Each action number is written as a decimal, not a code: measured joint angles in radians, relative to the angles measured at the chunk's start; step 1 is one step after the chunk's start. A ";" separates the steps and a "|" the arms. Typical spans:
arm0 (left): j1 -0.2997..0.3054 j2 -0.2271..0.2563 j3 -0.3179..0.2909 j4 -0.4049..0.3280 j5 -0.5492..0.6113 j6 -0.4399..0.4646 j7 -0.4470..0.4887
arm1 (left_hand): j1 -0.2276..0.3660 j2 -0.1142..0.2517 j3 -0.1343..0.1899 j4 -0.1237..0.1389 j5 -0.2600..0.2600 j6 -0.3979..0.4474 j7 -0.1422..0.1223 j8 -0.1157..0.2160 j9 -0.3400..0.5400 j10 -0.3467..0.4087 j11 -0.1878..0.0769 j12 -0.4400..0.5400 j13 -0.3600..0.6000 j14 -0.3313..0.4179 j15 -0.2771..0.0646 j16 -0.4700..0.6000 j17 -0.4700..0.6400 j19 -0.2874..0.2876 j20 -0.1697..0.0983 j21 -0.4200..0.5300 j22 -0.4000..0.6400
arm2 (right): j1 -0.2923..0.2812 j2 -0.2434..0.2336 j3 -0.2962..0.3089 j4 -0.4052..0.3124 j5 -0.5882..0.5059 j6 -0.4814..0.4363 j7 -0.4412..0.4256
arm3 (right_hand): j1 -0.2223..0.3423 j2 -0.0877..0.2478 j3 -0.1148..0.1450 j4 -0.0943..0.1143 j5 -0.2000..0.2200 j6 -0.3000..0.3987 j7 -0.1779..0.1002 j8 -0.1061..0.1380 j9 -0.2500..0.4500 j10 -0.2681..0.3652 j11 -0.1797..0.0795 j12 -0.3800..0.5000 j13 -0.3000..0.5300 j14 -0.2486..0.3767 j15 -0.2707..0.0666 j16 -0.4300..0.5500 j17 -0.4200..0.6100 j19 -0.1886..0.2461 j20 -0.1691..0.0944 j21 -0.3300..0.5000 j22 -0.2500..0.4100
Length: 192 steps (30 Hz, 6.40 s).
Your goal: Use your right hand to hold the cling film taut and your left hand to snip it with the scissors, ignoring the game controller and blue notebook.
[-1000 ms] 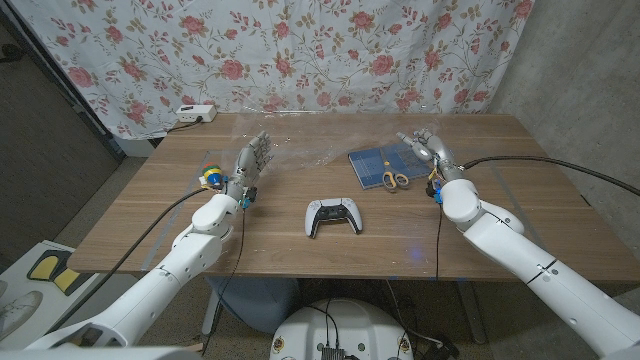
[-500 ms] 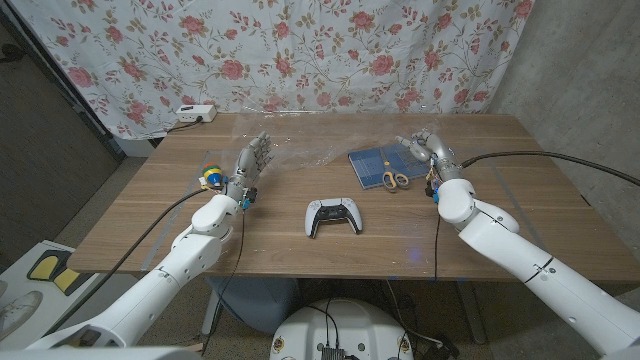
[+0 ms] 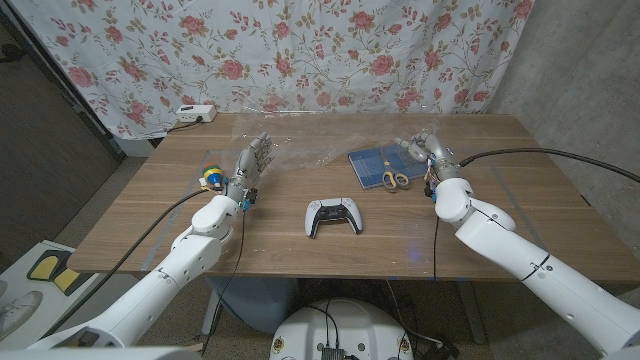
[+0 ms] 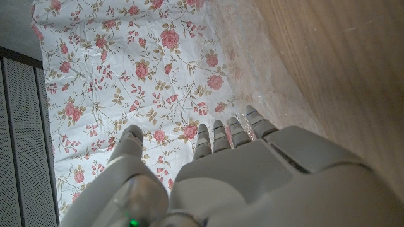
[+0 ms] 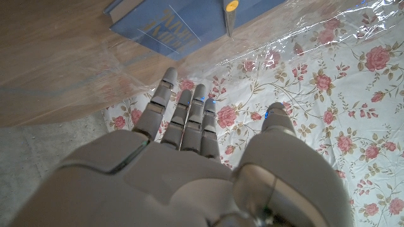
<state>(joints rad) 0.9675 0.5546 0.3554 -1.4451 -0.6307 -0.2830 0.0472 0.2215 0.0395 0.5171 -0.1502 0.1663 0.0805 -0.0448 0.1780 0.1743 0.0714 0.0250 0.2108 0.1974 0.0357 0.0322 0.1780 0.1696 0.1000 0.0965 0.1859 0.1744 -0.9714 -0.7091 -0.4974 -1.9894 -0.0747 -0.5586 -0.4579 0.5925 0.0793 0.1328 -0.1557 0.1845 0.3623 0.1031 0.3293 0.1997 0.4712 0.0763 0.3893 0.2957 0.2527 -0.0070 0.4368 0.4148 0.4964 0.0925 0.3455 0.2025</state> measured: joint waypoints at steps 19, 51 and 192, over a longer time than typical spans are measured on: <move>-0.002 0.001 0.002 0.004 -0.002 0.009 0.000 | 0.000 0.000 0.000 0.000 0.000 0.005 -0.005 0.000 0.000 0.004 -0.004 0.000 0.000 -0.002 0.002 0.000 0.000 0.000 0.000 0.000 0.000 | 0.057 -0.009 -0.063 -0.008 -0.040 -0.087 0.045 | 0.004 -0.004 0.000 0.000 0.000 0.033 -0.001 0.005 0.000 0.026 0.006 0.000 -0.012 0.014 -0.004 0.008 0.005 0.002 -0.002 0.006 0.000; 0.013 0.013 0.007 -0.015 0.044 0.004 0.036 | 0.000 0.000 0.000 0.000 0.000 0.005 -0.005 0.000 0.000 0.004 -0.004 0.000 0.000 -0.002 0.002 0.000 0.000 0.000 0.000 0.000 0.000 | 0.167 -0.040 -0.173 -0.003 -0.086 -0.189 0.145 | 0.026 0.000 0.011 0.003 0.004 0.104 -0.057 0.005 0.000 0.058 -0.018 0.013 -0.010 -0.017 0.009 0.003 0.027 -0.019 0.007 0.006 0.005; 0.016 0.004 0.002 0.014 0.008 -0.005 0.003 | 0.012 0.004 -0.016 -0.001 0.004 0.014 -0.004 0.000 0.000 0.011 -0.004 0.000 0.000 -0.022 0.000 0.000 0.000 -0.005 -0.013 0.000 0.000 | 0.493 0.056 -0.624 0.193 -0.399 -0.543 0.339 | 0.012 -0.009 0.011 0.033 0.000 0.247 -0.026 -0.016 0.002 0.211 -0.061 0.101 -0.008 0.102 -0.034 0.003 0.056 0.026 -0.001 0.061 0.014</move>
<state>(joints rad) 0.9836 0.5583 0.3577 -1.4311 -0.6222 -0.2876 0.0505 0.2332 0.0436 0.5015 -0.1515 0.1701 0.0947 -0.0483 0.1780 0.1742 0.0822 0.0214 0.2108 0.1974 0.0141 0.0321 0.1780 0.1696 0.0946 0.0838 0.1859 0.1744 -0.4779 -0.6533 -1.1216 -1.7965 -0.4735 -1.1012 -0.1188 0.6041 0.0701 0.1436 -0.1223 0.1845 0.6094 0.0770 0.3136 0.2022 0.6820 0.0153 0.4900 0.2877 0.3545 -0.0410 0.4396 0.4707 0.5227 0.0911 0.4068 0.2161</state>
